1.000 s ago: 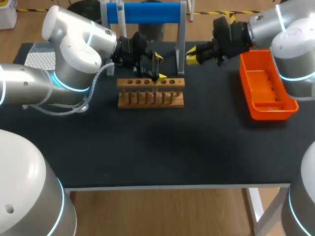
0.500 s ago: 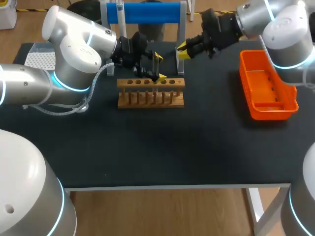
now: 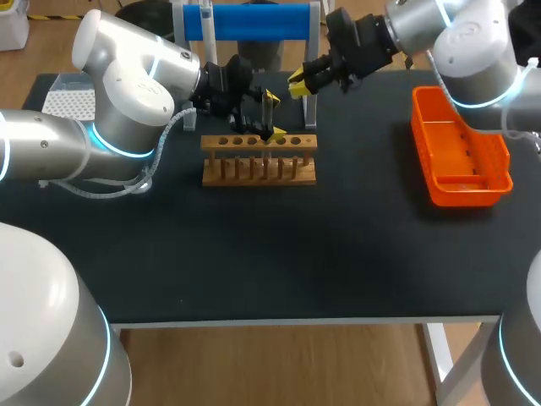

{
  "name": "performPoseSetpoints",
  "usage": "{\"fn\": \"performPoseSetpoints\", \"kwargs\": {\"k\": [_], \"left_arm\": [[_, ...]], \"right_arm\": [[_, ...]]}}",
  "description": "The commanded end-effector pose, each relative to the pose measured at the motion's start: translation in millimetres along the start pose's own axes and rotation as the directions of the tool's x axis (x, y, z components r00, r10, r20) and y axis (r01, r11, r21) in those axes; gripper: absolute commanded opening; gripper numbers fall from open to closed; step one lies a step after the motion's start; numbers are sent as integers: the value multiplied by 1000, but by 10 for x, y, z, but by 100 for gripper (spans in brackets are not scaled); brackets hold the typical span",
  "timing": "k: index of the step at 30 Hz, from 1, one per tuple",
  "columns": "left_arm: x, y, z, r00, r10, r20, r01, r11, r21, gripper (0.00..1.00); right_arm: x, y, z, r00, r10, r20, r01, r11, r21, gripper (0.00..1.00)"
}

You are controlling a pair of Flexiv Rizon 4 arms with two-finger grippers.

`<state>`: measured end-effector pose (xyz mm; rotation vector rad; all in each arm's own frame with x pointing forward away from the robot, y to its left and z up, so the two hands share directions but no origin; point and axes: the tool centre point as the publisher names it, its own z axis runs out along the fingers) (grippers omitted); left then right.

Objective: Invert the test tube, pick up the pipette, mount the tip to pipette, aspirate from beaker and dispense into the tube, eject the tip, return the pipette, and cap with the stopper.

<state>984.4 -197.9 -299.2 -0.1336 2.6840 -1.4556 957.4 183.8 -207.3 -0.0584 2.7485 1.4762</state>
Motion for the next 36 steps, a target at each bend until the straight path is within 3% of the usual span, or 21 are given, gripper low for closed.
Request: {"fn": "performPoseSetpoints", "kwargs": {"k": [1, 36], "left_arm": [[-12, -3, -5, 1000, 0, -5, 0, 1000, -2, 100], [-12, -3, -5, 1000, 0, -5, 0, 1000, -2, 100]], "right_arm": [[-51, 44, 49, 1000, 0, -10, 0, 1000, 3, 0], [-155, 155, 357, 999, 3, -39, -3, 1000, -12, 0]]}}
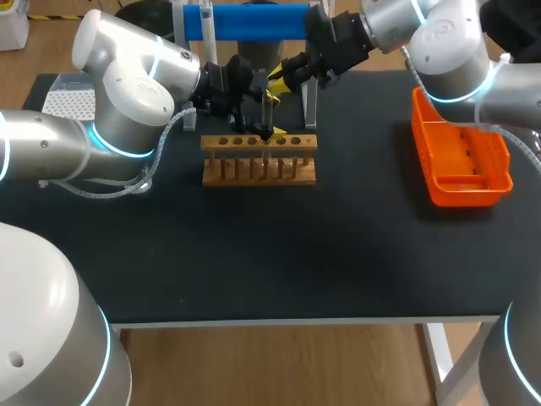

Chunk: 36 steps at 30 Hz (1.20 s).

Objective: Invert the test tube, pick up the pipette, mount the tip to pipette, aspirate from beaker and dispense into the tube, eject the tip, return the pipette, and cap with the stopper.

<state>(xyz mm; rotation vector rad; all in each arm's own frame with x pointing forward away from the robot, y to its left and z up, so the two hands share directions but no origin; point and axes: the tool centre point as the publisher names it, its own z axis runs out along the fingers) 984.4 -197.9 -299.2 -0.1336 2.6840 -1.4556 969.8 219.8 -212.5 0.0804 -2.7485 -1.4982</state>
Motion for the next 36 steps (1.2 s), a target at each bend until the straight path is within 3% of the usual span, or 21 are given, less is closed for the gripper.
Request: {"fn": "performPoseSetpoints", "kwargs": {"k": [1, 36], "left_arm": [[-12, -3, -5, 1000, 0, -5, 0, 1000, -2, 100], [-12, -3, -5, 1000, 0, -5, 0, 1000, -2, 100]], "right_arm": [[-28, 3, 33, 1000, 0, -5, 0, 1000, 1, 0], [-36, -60, 100, 1000, 1, -9, -1, 1000, 16, 0]]}}
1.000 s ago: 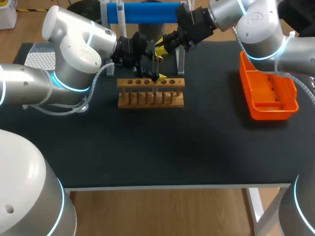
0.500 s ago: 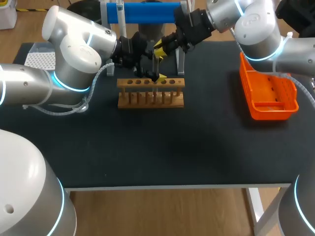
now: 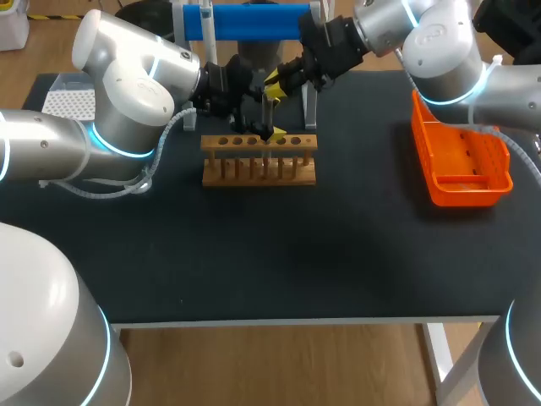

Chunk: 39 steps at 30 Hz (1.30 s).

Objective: Invert the test tube, pick up the pipette, mount the tip to pipette, aspirate from beaker and dispense into the tube, eject the tip, return the pipette, and cap with the stopper.

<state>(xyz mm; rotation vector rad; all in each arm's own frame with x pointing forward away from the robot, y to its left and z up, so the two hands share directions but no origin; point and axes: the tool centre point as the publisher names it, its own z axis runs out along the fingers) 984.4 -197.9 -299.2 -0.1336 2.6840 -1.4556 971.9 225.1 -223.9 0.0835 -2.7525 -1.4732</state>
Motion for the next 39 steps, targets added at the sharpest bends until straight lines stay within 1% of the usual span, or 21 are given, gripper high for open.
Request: {"fn": "performPoseSetpoints", "kwargs": {"k": [1, 21, 39], "left_arm": [[-12, -3, -5, 1000, 0, -5, 0, 1000, -2, 100], [-12, -3, -5, 1000, 0, -5, 0, 1000, -2, 100], [-12, -3, -5, 1000, 0, -5, 0, 1000, -2, 100]], "right_arm": [[-18, 16, -9, 1000, -3, 0, 3, 1000, -1, 0], [-50, 56, 51, 1000, -7, -3, 7, 1000, -2, 0], [-44, -13, 90, 1000, -1, -7, 1, 1000, 12, 0]]}}
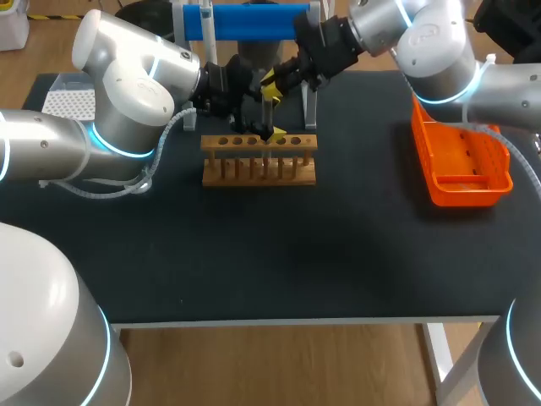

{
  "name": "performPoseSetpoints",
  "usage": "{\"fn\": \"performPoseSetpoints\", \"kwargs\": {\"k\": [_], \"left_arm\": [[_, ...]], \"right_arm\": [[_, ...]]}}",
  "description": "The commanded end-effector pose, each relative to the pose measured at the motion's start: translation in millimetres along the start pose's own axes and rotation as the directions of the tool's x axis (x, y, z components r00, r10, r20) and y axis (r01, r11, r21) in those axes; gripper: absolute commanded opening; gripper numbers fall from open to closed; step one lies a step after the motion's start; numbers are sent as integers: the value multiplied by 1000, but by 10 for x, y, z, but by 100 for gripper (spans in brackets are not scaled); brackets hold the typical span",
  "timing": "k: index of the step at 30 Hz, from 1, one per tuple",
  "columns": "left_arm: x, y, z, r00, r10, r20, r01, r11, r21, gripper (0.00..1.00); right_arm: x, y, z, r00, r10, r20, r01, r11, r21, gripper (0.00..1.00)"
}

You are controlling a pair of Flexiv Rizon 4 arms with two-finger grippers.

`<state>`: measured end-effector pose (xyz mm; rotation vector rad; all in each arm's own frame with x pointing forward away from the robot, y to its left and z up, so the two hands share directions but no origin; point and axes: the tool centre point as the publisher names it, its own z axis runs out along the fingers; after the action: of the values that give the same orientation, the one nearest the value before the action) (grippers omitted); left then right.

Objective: Invert the test tube, pick up the pipette, mount the tip to pipette, aspirate from beaker and dispense into the tube, eject the tip, return the pipette, and cap with the stopper.

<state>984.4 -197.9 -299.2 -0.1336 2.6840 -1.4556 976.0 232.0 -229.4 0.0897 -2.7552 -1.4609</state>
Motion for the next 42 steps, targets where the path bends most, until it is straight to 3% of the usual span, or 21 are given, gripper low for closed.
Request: {"fn": "performPoseSetpoints", "kwargs": {"k": [1, 12, 13, 15, 16, 29, 37, 39, 41, 42], "left_arm": [[-12, -3, -5, 1000, 0, -5, 0, 1000, -2, 100], [-12, -3, -5, 1000, 0, -5, 0, 1000, -2, 100], [-12, -3, -5, 1000, 0, -5, 0, 1000, -2, 100], [-12, -3, -5, 1000, 0, -5, 0, 1000, -2, 100], [-12, -3, -5, 1000, 0, -5, 0, 1000, -2, 100], [-12, -3, -5, 1000, 0, -5, 0, 1000, -2, 100], [-12, -3, -5, 1000, 0, -5, 0, 1000, -2, 100], [-12, -3, -5, 1000, 0, -5, 0, 1000, -2, 100], [-12, -3, -5, 1000, 0, -5, 0, 1000, -2, 100], [-12, -3, -5, 1000, 0, -5, 0, 1000, -2, 100]], "right_arm": [[2, -7, 5, 1000, 1, -3, -1, 1000, 4, 0], [56, -107, 77, 1000, 3, -12, -3, 1000, 31, 0], [56, -116, 80, 1000, 4, -8, -4, 999, 34, 12], [57, -130, 80, 1000, 9, 1, -9, 1000, 30, 62], [52, -134, 72, 1000, 10, 4, -10, 1000, 21, 100], [59, -95, -136, 1000, -17, 16, 19, 996, -87, 100], [99, -41, -233, 999, -48, 6, 48, 978, -205, 100], [99, -28, -240, 998, -56, 8, 56, 972, -228, 84], [99, -15, -244, 998, -57, 9, 58, 967, -250, 49], [100, -10, -245, 998, -58, 11, 59, 964, -259, 43]]}}
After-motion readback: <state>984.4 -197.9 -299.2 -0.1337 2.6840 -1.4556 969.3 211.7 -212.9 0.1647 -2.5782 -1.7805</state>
